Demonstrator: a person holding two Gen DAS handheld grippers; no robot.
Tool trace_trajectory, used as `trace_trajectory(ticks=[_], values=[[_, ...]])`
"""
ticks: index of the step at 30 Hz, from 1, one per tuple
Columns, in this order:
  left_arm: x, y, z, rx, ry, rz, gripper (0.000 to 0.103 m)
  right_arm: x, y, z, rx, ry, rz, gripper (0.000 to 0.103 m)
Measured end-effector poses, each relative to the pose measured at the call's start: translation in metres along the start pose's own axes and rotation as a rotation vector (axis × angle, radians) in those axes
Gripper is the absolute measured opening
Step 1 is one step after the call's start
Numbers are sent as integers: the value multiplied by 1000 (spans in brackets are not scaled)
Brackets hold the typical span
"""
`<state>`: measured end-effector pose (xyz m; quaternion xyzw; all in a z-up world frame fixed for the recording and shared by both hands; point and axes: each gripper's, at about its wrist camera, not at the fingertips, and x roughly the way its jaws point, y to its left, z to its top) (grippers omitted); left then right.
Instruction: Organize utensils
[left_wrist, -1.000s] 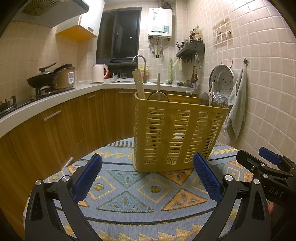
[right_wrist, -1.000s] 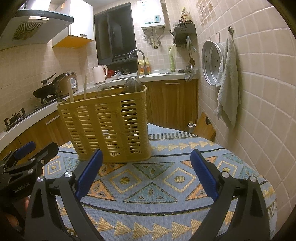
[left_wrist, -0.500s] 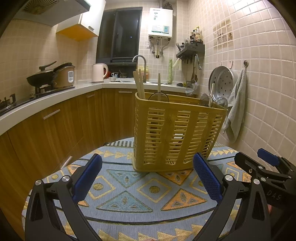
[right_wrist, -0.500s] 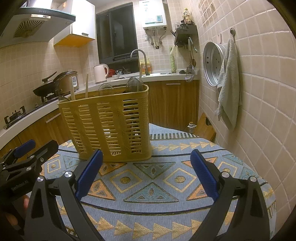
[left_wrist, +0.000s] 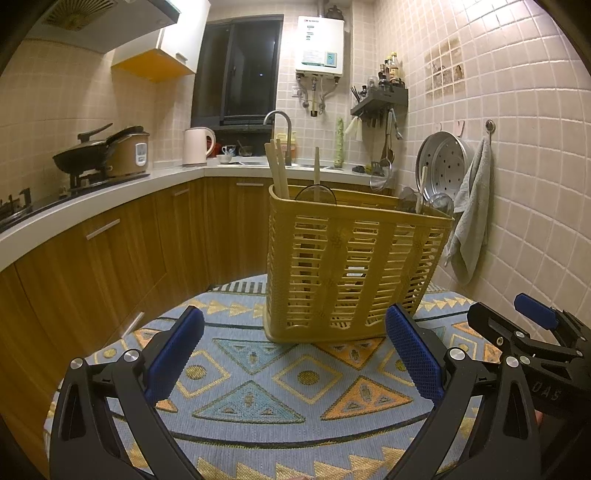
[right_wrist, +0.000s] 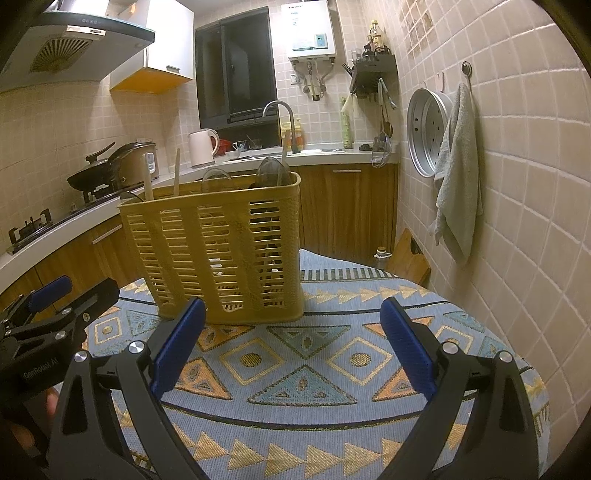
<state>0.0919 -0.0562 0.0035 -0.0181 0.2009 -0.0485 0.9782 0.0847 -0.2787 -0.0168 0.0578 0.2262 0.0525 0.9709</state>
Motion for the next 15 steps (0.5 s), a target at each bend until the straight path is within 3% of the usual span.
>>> trace_trajectory(ticks=[15], values=[[0, -2, 0, 2, -1, 1, 95, 0, 0, 0, 0, 2, 1, 91]])
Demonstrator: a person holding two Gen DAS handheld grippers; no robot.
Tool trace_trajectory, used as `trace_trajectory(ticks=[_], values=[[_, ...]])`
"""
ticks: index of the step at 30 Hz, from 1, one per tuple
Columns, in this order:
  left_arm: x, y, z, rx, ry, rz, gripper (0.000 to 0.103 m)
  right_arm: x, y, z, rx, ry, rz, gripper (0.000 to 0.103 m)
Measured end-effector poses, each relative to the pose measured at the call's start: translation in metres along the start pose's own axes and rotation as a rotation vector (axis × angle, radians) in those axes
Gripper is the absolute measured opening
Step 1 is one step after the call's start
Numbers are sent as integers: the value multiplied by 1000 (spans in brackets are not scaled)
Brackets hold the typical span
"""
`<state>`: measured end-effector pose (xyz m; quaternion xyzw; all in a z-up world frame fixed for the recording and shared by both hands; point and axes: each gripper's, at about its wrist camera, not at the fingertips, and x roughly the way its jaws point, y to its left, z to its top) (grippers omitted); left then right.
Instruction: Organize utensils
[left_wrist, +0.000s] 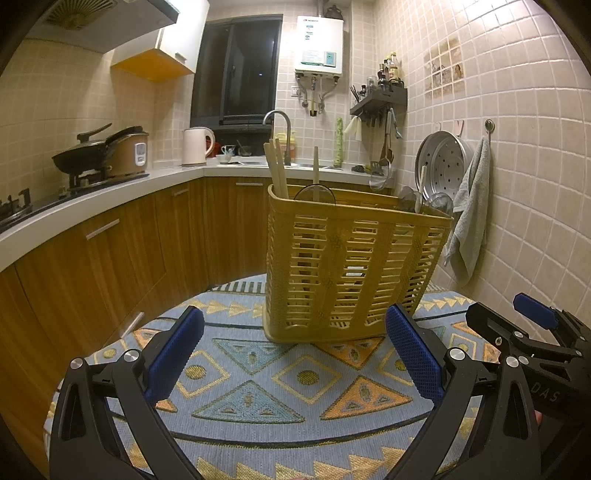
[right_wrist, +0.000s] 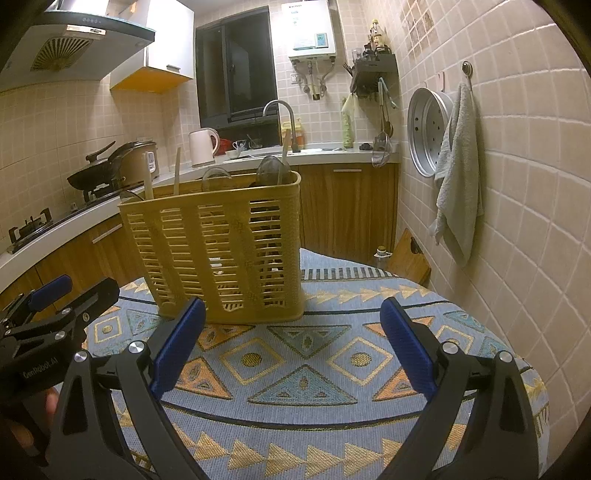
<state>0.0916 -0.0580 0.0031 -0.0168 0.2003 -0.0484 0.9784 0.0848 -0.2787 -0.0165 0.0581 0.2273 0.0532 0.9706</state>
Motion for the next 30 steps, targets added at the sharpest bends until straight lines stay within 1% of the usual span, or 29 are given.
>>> trace_trajectory(ticks=[30], values=[[2, -1, -3, -9, 9, -7, 95, 1, 0, -3, -4, 3, 6, 91]])
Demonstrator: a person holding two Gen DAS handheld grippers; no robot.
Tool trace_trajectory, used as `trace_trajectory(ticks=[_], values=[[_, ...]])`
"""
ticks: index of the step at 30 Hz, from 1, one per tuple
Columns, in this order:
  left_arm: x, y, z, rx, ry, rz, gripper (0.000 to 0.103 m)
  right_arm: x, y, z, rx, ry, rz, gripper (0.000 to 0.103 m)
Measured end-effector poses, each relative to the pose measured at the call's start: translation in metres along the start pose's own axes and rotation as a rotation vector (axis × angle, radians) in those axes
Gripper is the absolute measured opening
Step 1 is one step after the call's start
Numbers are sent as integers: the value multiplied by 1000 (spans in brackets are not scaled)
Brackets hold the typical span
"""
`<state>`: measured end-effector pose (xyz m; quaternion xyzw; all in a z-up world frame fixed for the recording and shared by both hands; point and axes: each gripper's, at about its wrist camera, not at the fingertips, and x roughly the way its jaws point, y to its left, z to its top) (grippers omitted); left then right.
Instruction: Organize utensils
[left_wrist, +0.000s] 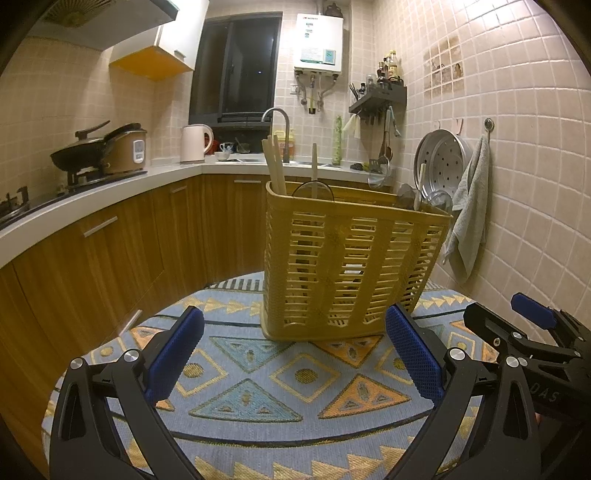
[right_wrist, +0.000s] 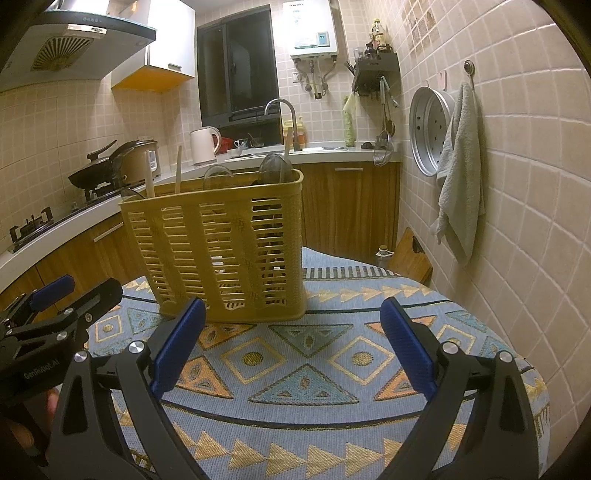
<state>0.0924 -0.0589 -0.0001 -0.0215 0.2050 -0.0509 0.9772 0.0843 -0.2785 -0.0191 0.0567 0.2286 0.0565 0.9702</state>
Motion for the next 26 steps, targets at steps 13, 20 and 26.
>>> trace_trajectory(ticks=[13, 20, 26], values=[[3, 7, 2, -36, 9, 20, 95, 0, 0, 0, -3, 3, 3, 91], [0, 11, 4, -55, -21, 17, 96, 0, 1, -1, -3, 2, 3, 91], [1, 13, 5, -62, -8, 17, 95, 1, 0, 0, -1, -1, 4, 91]])
